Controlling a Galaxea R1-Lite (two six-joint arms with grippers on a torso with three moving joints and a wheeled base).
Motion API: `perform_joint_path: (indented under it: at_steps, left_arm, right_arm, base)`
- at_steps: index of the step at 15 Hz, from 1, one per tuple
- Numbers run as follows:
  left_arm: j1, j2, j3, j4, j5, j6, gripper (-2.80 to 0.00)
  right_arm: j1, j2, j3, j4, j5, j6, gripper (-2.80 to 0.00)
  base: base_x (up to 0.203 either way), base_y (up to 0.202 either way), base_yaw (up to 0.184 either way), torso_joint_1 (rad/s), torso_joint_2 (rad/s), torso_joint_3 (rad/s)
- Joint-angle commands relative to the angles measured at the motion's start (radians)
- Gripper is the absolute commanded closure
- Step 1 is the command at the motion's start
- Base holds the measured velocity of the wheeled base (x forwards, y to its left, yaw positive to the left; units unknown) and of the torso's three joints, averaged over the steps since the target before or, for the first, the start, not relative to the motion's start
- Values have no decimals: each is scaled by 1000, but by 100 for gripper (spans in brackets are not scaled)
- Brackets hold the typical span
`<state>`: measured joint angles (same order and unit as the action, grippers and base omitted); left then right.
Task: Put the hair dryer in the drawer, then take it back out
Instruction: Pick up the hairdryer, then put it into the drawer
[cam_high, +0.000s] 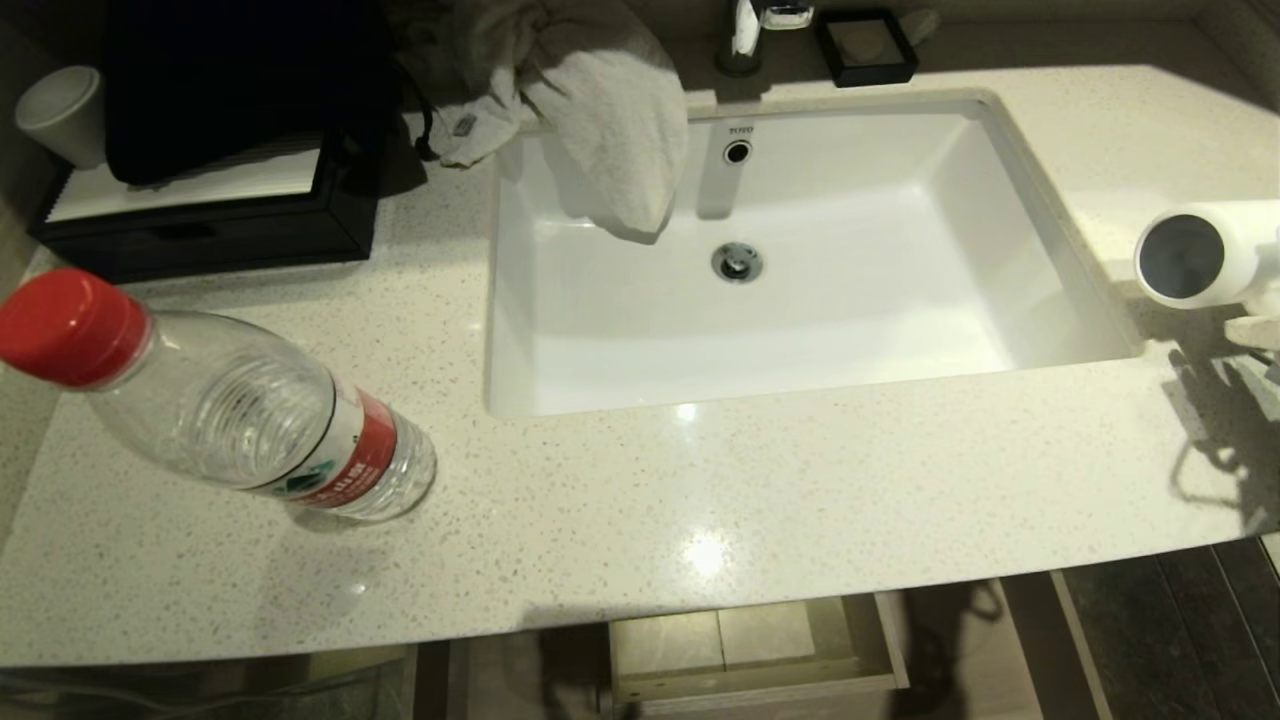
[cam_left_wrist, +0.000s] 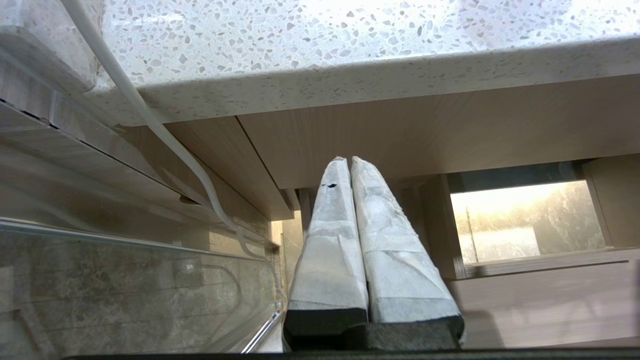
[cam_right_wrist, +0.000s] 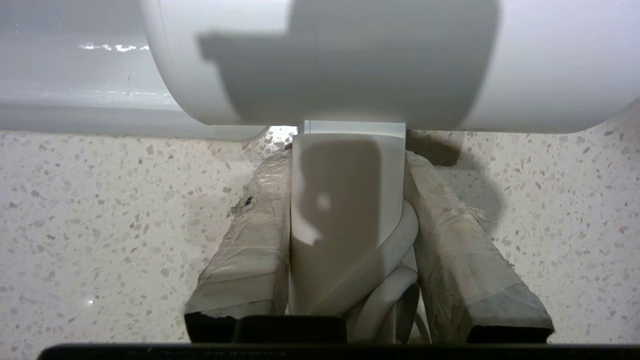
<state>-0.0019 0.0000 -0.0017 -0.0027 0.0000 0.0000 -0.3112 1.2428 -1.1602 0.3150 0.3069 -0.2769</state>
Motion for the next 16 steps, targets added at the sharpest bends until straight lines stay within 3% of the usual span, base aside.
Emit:
perform_joint_path:
  at_steps: [1,7,16]
  left_arm:
    - [0,2,0,0,0,0,0]
    - [0,1,0,0,0,0,0]
    - [0,2,0,0,0,0,0]
  right_arm:
    - [54,-73,4,30,-14,4,0]
    - [130,-167,30,71,-218,7,0]
    - [171,-252,108,39,-223,5,0]
  base:
    - [0,0,0,0,0,0]
    - [0,0,0,0,0,0]
    - [0,0,0,-96,269,171]
